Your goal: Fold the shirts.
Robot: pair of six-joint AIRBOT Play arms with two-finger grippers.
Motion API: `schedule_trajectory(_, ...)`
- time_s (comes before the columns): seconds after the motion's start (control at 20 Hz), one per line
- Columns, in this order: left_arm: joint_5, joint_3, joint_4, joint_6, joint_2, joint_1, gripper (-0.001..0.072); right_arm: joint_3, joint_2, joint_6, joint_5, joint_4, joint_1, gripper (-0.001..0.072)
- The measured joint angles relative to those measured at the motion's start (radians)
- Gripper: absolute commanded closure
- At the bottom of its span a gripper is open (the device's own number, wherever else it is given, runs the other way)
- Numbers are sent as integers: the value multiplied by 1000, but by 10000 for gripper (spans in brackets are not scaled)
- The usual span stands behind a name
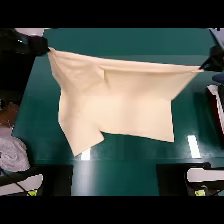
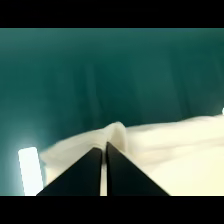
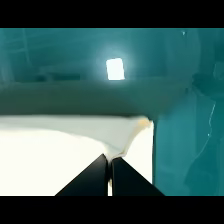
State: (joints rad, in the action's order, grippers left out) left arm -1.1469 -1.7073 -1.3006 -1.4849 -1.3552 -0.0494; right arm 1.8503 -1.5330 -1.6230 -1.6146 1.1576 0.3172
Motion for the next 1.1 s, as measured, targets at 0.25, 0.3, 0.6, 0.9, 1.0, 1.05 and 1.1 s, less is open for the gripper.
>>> schedule_trajectory(0.25, 182, 5, 3, 66, -173, 0, 680, -69, -106, 20, 303, 39, -99, 700)
schedule_trajectory(0.3, 228, 6, 2, 74, -194, 0, 680, -74, -117, 30, 364, 40, -113, 700)
schedule_trajectory(0.6, 377, 5, -67, 99, -263, 0, 680, -87, -142, 74, 534, 48, -151, 701)
schedule_trajectory(0.9, 175, 23, -201, 130, -295, 0, 680, -143, -145, 89, 397, 50, -159, 701)
schedule_trajectory(1.0, 76, 46, -234, 139, -299, 0, 680, -200, -138, 90, 361, 51, -167, 700)
schedule_trajectory(1.05, 35, 57, -244, 141, -299, 0, 679, -235, -129, 92, 353, 51, -175, 699)
schedule_trajectory(1.1, -12, 71, -254, 145, -300, 0, 680, -269, -119, 93, 352, 51, -185, 698)
